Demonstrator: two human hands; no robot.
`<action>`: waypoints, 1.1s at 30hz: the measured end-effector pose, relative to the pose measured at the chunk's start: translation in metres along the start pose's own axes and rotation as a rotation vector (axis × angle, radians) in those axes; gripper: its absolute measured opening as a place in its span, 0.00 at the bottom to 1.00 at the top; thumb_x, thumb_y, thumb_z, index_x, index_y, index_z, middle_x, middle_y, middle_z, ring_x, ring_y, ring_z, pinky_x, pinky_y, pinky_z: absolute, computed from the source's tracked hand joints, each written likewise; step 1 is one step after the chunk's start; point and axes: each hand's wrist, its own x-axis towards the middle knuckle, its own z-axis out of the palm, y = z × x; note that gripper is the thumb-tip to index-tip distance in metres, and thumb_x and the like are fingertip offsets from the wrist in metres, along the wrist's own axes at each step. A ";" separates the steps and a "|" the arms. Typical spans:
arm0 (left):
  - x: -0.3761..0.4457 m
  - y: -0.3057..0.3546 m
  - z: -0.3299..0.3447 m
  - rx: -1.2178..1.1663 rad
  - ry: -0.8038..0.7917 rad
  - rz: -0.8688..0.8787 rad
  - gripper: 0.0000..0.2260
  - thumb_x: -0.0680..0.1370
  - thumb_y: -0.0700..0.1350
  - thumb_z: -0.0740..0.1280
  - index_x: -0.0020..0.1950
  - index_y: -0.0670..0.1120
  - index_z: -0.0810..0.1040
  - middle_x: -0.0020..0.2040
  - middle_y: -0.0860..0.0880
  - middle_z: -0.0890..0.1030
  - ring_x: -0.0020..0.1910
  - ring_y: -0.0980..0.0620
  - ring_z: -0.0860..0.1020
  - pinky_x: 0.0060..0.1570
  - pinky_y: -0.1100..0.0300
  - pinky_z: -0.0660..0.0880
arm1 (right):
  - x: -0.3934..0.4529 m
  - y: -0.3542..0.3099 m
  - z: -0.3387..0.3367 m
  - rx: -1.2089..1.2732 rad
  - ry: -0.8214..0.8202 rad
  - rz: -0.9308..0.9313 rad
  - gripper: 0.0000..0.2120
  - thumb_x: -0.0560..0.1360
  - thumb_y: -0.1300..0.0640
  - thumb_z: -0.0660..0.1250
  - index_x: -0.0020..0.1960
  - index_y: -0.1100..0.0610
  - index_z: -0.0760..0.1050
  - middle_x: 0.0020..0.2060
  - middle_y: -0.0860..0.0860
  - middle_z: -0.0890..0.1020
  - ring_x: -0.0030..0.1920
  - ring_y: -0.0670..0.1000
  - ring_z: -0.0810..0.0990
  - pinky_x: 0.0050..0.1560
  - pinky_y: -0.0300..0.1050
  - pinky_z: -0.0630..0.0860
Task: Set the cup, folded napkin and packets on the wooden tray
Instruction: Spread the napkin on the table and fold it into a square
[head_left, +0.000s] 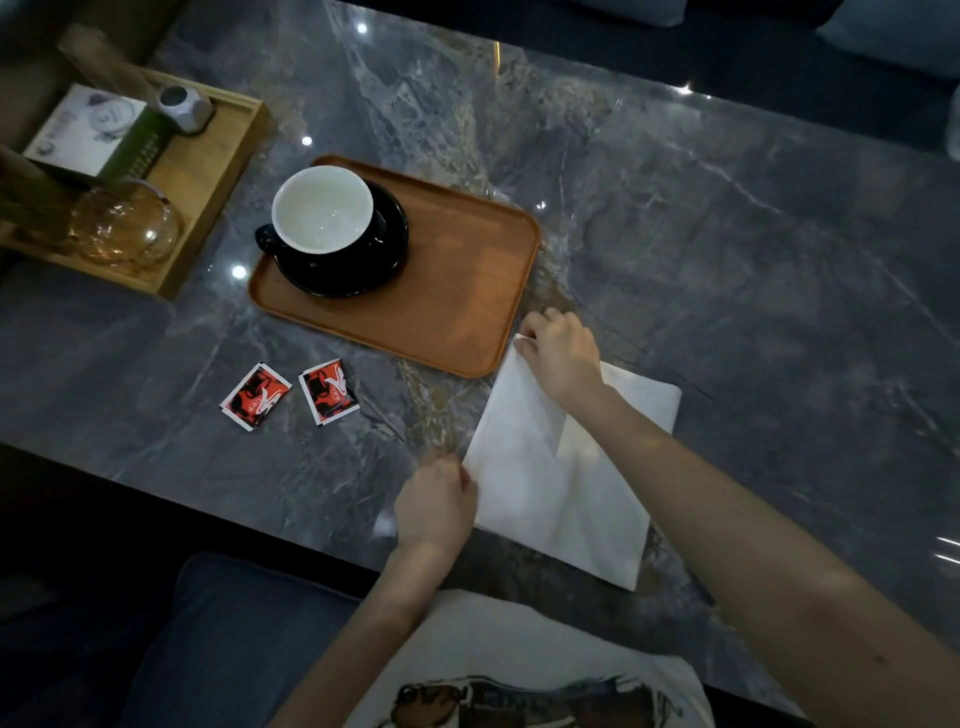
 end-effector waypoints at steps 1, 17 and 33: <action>0.000 -0.001 -0.001 0.004 0.002 0.003 0.09 0.75 0.42 0.62 0.49 0.38 0.78 0.54 0.39 0.78 0.53 0.39 0.77 0.50 0.50 0.73 | -0.001 0.000 0.000 -0.007 0.007 -0.006 0.10 0.77 0.54 0.61 0.53 0.60 0.75 0.52 0.58 0.77 0.55 0.60 0.73 0.51 0.53 0.69; 0.011 0.006 0.012 0.167 0.268 0.436 0.12 0.68 0.39 0.64 0.51 0.43 0.76 0.52 0.42 0.79 0.50 0.41 0.78 0.44 0.51 0.76 | -0.059 0.004 0.024 0.117 0.392 0.114 0.17 0.74 0.60 0.55 0.59 0.62 0.74 0.57 0.59 0.80 0.59 0.58 0.76 0.63 0.49 0.67; 0.049 0.014 0.044 0.476 0.086 0.707 0.27 0.80 0.55 0.41 0.73 0.40 0.57 0.74 0.41 0.61 0.74 0.47 0.54 0.72 0.53 0.44 | -0.102 0.080 0.033 -0.144 0.067 0.331 0.35 0.74 0.42 0.36 0.75 0.61 0.46 0.76 0.57 0.52 0.76 0.55 0.50 0.73 0.50 0.37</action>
